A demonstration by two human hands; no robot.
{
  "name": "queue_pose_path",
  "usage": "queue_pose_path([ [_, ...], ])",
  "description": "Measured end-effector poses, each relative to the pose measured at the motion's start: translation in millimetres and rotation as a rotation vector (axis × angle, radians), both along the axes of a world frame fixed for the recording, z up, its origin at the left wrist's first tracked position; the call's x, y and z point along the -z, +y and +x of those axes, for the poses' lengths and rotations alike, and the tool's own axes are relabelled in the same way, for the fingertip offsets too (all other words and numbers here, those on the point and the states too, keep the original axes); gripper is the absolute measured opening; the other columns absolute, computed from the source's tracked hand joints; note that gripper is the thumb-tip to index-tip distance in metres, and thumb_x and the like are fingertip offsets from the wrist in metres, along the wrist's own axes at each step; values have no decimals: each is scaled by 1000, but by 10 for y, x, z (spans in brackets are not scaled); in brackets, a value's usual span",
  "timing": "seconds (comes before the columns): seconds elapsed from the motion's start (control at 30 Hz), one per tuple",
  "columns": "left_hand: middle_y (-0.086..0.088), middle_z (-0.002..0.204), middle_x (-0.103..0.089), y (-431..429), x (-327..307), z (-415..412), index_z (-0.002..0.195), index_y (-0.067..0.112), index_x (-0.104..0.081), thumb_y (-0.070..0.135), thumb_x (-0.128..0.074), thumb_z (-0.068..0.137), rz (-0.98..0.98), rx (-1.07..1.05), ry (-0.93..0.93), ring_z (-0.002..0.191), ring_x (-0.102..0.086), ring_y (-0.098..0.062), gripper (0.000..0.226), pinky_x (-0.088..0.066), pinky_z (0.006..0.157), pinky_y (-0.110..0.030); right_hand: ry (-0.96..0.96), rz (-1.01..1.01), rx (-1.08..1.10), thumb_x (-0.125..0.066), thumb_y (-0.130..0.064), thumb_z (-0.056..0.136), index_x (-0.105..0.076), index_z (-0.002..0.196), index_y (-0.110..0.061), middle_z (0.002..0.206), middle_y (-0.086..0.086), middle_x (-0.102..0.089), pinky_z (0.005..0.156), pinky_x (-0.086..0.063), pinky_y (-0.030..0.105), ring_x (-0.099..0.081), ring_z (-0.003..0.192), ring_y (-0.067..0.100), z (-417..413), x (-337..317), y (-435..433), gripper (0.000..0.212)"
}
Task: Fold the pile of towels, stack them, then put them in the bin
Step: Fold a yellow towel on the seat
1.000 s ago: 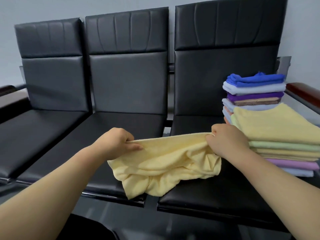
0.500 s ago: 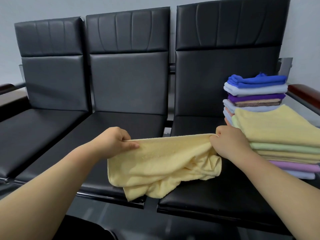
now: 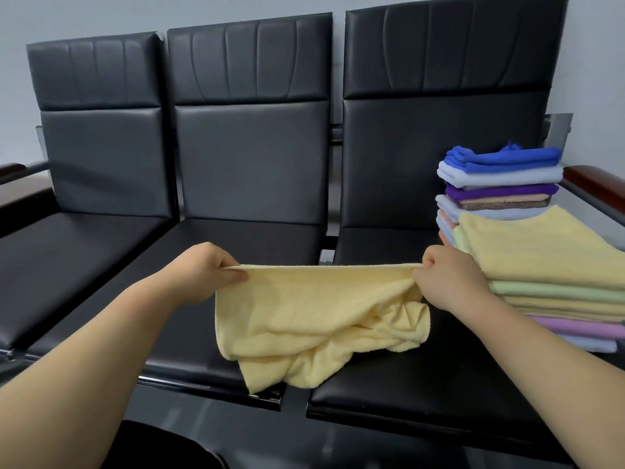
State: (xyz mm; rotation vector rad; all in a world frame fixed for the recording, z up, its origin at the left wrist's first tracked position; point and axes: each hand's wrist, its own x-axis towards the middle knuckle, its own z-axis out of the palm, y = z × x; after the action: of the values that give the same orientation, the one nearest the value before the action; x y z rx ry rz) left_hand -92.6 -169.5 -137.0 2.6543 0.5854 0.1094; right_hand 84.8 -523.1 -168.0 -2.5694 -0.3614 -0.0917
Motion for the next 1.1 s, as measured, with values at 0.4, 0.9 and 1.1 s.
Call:
queue_pose_path([
  [0.4,-3,78,-66,160,18,321,88,9,-73,21,-74,88,-506,-465,-344,64,-54,-21,12,-43,62,-28,693,998,182,-65,-8,101,-61,124,-12,109,10,-72,64,-58,27,-73,92,15,336,-162,364,23],
  [0.9,1,82,-68,216,-1254,586,97,11,-73,20,-63,97,-645,-201,-916,76,-60,-13,13,-52,75,-28,-46,970,-71,-64,-28,91,-70,87,-15,86,0,-72,83,-57,40,-68,88,19,542,-1604,392,14],
  [1.1,1,77,-58,155,-580,296,79,18,-63,23,-61,93,-746,-133,-712,80,-52,-22,15,-46,77,-41,25,614,-54,-56,-31,100,-45,77,-5,76,6,-47,63,-32,38,-44,70,22,123,-741,155,36],
])
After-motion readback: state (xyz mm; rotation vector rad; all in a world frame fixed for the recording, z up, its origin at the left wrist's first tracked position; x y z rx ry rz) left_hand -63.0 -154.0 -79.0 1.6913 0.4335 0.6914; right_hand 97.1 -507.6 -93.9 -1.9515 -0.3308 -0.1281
